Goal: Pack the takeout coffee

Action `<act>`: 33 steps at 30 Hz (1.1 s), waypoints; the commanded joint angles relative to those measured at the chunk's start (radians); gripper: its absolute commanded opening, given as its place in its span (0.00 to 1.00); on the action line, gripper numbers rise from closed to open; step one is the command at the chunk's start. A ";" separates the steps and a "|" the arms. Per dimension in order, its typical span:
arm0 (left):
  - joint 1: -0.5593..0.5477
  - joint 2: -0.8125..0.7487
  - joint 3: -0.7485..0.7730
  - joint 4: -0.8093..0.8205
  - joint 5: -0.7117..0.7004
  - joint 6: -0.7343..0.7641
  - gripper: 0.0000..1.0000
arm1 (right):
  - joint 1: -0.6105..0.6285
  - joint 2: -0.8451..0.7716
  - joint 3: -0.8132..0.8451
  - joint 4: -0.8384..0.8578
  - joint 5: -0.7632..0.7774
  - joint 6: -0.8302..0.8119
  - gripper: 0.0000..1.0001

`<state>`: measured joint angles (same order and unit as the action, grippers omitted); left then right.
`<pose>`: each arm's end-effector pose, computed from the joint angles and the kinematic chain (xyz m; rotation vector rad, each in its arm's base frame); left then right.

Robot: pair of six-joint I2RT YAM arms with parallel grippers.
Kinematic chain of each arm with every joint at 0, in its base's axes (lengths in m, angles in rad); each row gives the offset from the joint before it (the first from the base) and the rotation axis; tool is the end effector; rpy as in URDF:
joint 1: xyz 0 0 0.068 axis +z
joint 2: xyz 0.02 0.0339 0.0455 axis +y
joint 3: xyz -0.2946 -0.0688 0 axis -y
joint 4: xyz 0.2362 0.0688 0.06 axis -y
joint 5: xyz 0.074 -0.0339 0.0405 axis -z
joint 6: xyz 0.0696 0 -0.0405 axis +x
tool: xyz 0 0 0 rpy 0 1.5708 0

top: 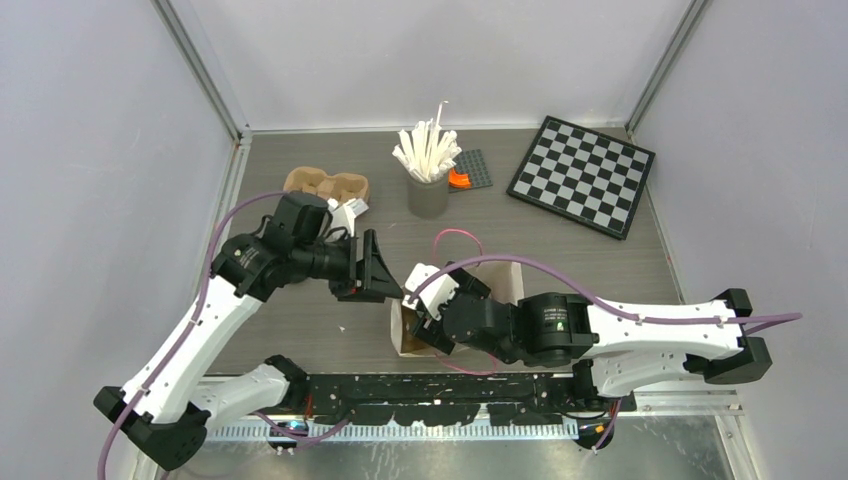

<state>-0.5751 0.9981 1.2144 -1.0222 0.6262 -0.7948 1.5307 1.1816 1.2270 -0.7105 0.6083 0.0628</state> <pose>0.1192 -0.1259 0.3763 0.0519 2.6396 -1.3227 0.0495 0.2428 0.3758 -1.1624 1.7649 0.2685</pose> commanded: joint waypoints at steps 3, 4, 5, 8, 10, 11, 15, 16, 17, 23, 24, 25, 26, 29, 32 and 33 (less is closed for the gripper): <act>-0.024 -0.040 0.044 0.008 -0.035 0.030 0.62 | 0.010 -0.051 -0.013 0.040 0.045 0.033 0.69; -0.023 -0.049 0.036 0.014 -0.038 0.029 0.63 | 0.009 -0.052 -0.015 0.039 0.047 0.035 0.69; -0.026 -0.059 0.027 0.022 -0.037 0.024 0.64 | 0.009 -0.054 -0.018 0.039 0.048 0.037 0.68; -0.031 -0.087 -0.009 0.058 -0.029 0.007 0.65 | 0.009 -0.053 -0.018 0.037 0.049 0.038 0.68; -0.034 -0.100 -0.029 0.064 -0.035 0.003 0.63 | 0.009 -0.053 -0.018 0.038 0.052 0.038 0.68; -0.034 -0.105 -0.038 0.065 -0.037 0.002 0.61 | 0.009 -0.053 -0.018 0.039 0.053 0.038 0.68; -0.042 -0.102 -0.054 0.052 -0.039 -0.005 0.55 | 0.009 -0.051 -0.017 0.040 0.052 0.036 0.69; -0.043 -0.091 -0.049 0.038 -0.039 0.000 0.54 | 0.009 -0.051 -0.016 0.040 0.048 0.034 0.69; -0.045 -0.080 -0.040 0.028 -0.035 0.011 0.53 | 0.009 -0.051 -0.015 0.041 0.044 0.033 0.69; -0.056 -0.041 -0.023 0.110 -0.051 0.070 0.08 | 0.009 -0.040 -0.008 0.061 0.014 -0.010 0.69; -0.056 -0.034 -0.018 0.126 -0.055 0.092 0.03 | 0.008 -0.028 0.006 0.052 0.021 -0.021 0.69; -0.056 -0.026 -0.009 0.141 -0.062 0.120 0.00 | 0.007 -0.016 0.019 0.038 0.035 -0.037 0.69; -0.056 -0.018 0.003 0.152 -0.080 0.145 0.00 | 0.008 -0.007 0.038 0.026 0.052 -0.054 0.69; -0.056 0.005 0.033 0.187 -0.114 0.208 0.00 | -0.006 0.000 0.055 0.009 0.096 -0.111 0.69; -0.056 0.024 0.044 0.253 -0.118 0.257 0.00 | -0.045 -0.024 0.053 0.006 0.102 -0.154 0.69; -0.056 0.028 0.045 0.279 -0.118 0.273 0.00 | -0.063 -0.033 0.053 0.006 0.094 -0.167 0.69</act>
<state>-0.6285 1.0142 1.2110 -0.8948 0.5358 -0.6304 1.5146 1.1847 1.2373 -0.7078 0.6621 -0.0212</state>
